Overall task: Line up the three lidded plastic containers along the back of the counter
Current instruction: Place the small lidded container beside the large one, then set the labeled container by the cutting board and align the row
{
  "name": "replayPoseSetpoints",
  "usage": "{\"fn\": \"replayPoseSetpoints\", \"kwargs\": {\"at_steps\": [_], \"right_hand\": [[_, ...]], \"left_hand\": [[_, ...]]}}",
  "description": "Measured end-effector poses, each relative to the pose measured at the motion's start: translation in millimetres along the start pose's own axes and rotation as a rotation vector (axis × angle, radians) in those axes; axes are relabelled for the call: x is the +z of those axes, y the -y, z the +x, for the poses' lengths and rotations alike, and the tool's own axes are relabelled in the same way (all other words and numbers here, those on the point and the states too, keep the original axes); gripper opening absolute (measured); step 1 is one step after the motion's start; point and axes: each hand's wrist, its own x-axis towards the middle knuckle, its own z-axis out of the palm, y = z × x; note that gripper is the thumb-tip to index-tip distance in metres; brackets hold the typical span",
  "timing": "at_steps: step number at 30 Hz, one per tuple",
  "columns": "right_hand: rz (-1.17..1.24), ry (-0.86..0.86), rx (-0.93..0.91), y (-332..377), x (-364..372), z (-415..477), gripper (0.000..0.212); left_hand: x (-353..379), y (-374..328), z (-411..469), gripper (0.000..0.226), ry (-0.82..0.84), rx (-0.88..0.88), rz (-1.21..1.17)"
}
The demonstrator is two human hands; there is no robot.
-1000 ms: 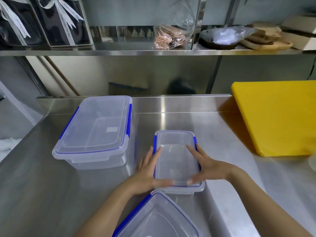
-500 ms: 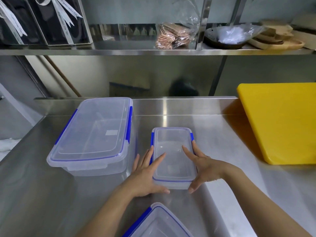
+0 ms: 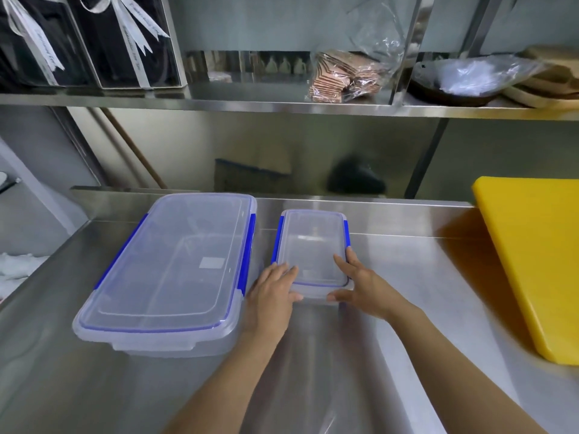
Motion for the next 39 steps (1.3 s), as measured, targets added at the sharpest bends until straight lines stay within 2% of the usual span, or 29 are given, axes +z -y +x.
{"fn": "replayPoseSetpoints", "kwargs": {"at_steps": [3, 8, 13, 15, 18, 25, 31, 34, 36, 39], "right_hand": [[-0.037, -0.020, 0.004, 0, 2, 1, 0.083], [-0.222, -0.116, 0.034, 7, 10, -9, 0.077], [-0.209, -0.155, 0.096, 17, 22, -36, 0.078], [-0.188, -0.162, 0.087, 24, 23, -54, 0.077], [-0.077, -0.171, 0.077, 33, 25, -86, 0.073], [0.340, -0.160, 0.199, 51, 40, -174, 0.067], [0.443, 0.022, 0.370, 55, 71, -241, 0.074], [0.445, 0.086, 0.412, 60, 87, -260, 0.063], [0.467, 0.074, 0.396, 61, 96, -267, 0.047], [0.559, -0.081, 0.397, 62, 107, -272, 0.034]], "left_hand": [[2, 2, 0, 0.054, -0.010, 0.023, 0.041], [-3, -6, -6, 0.058, 0.091, -0.008, 0.079], [-28, -17, -28, 0.066, 0.076, -0.012, -0.092], [-40, -15, -43, 0.067, 0.122, -0.029, -0.134], [-62, -12, -67, 0.069, 0.264, -0.043, -0.161], [-103, -3, -136, 0.068, 0.615, -0.078, -0.248], [-109, 12, -191, 0.051, 0.662, -0.291, -0.619], [-107, 17, -212, 0.037, 0.697, -0.300, -0.692], [-109, 15, -220, 0.035, 0.727, -0.332, -0.717], [-107, 10, -227, 0.036, 0.729, -0.412, -0.784]]}}
